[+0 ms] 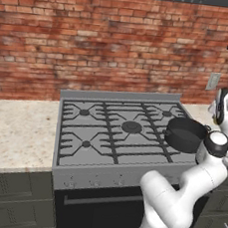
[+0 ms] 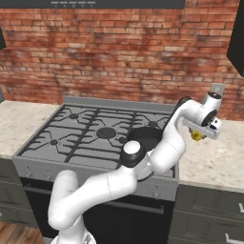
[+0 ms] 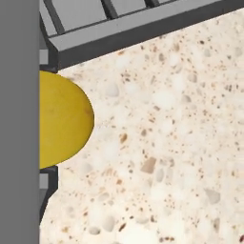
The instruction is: Turn on the burner for the pot on the stove. Wait thirty seconds for the pot to heat up. Then add the lemon to the pot.
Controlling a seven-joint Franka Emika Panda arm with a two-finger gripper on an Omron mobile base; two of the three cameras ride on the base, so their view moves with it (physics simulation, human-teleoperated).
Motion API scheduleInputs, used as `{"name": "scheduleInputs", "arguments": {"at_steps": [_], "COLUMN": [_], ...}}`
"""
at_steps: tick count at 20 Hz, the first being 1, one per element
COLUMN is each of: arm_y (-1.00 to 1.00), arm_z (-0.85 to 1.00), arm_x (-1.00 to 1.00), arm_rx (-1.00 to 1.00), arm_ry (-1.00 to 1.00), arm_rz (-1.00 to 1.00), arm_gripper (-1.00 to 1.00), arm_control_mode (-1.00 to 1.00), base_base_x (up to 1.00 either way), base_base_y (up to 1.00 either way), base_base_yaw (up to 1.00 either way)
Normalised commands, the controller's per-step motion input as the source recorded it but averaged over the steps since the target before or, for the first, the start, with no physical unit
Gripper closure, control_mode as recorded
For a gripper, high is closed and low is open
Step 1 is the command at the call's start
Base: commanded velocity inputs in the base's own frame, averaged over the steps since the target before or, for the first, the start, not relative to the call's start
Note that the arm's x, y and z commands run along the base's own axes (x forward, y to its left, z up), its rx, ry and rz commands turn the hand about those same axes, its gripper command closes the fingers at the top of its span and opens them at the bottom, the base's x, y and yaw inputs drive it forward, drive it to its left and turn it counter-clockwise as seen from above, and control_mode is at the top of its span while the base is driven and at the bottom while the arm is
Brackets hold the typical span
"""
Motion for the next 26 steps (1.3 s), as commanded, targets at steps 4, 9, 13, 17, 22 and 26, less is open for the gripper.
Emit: {"name": "scheduleInputs", "arguments": {"at_steps": [4,9,13,17,22,26], "arm_y": [0.11,0.46,0.82,1.0,1.0,1.0], "arm_z": [0.07,0.02,0.04,0.25,0.46,0.51], "arm_x": [-0.91,-0.91,-0.85,-0.61,-0.34,-0.02], "arm_rx": [0.05,0.15,0.16,0.16,-0.04,-0.37], "arm_ry": [-0.36,-0.43,-0.56,-0.5,-0.22,0.04], "arm_rz": [0.06,0.1,0.12,0.05,0.0,0.0], "arm_gripper": [1.0,1.0,1.0,1.0,1.0,1.0], "arm_control_mode": [-1.0,-1.0,-1.0,-1.0,-1.0,-1.0], "base_base_x": [0.0,0.0,0.0,0.0,0.0,0.0], "base_base_y": [0.0,0.0,0.0,0.0,0.0,0.0], "base_base_yaw": [0.0,0.0,0.0,0.0,0.0,0.0]}}
